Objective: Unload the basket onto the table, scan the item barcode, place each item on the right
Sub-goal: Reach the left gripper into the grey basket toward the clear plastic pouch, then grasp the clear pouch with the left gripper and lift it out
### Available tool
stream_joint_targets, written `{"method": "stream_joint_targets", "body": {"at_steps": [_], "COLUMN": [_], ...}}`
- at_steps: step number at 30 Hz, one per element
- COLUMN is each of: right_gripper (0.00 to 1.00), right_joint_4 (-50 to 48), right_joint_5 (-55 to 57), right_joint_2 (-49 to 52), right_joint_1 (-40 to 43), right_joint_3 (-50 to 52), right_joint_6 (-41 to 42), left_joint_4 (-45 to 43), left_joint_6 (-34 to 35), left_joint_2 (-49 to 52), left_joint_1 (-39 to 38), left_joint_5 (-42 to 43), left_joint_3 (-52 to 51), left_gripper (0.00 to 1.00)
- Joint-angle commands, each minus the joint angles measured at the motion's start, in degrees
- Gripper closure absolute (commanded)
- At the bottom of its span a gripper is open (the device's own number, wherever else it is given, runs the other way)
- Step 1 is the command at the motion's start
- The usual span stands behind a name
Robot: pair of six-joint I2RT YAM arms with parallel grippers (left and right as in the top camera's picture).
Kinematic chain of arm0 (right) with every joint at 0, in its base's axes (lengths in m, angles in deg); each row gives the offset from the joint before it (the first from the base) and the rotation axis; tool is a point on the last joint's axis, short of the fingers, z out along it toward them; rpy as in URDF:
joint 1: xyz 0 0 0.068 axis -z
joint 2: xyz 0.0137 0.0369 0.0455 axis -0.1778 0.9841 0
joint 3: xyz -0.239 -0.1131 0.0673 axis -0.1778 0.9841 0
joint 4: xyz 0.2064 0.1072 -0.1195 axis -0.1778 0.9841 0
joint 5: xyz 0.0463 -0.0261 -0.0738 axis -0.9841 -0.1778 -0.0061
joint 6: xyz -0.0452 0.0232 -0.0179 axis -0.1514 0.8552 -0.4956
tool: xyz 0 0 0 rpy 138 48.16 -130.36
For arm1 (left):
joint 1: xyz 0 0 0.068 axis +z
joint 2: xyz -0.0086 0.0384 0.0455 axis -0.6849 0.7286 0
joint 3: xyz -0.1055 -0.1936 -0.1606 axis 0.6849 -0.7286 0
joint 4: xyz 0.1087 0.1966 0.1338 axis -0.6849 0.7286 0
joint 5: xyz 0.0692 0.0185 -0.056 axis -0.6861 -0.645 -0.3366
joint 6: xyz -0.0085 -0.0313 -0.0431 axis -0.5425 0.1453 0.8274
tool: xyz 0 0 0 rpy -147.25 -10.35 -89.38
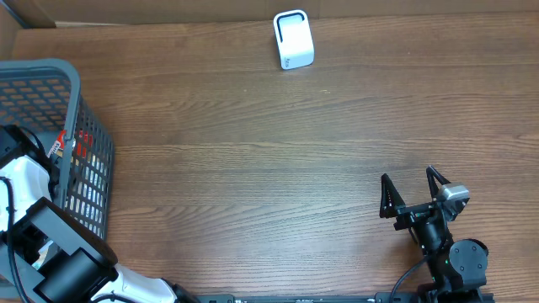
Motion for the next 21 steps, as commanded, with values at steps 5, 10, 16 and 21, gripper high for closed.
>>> {"method": "stream_joint_targets", "body": {"at_steps": [5,10,16,21], "right_gripper": [0.00,0.00,0.00,0.00], "right_joint_4": [-0.2,-0.2,-0.2,-0.2], "right_joint_5": [0.5,0.5,0.5,0.5], "right_joint_2": [-0.7,-0.7,-0.7,-0.7], "right_joint_1": [-0.5,-0.5,-0.5,-0.5], "right_joint_3": [0.6,0.6,0.6,0.6], "right_joint_6": [0.2,0.2,0.2,0.2], "left_joint_4": [5.0,11.8,21.6,28.5], "left_joint_6": [0.3,0.7,1.0,1.2], "left_joint_2": [2.6,2.6,2.4,1.8], "left_joint_1": [0.5,0.5,0.5,0.4], "left_joint_5": [1.4,1.5,3.5,4.6], "left_joint_3": [3.1,10.4,23.3,34.2], "left_gripper": [0.96,0.96,0.96,0.96]}}
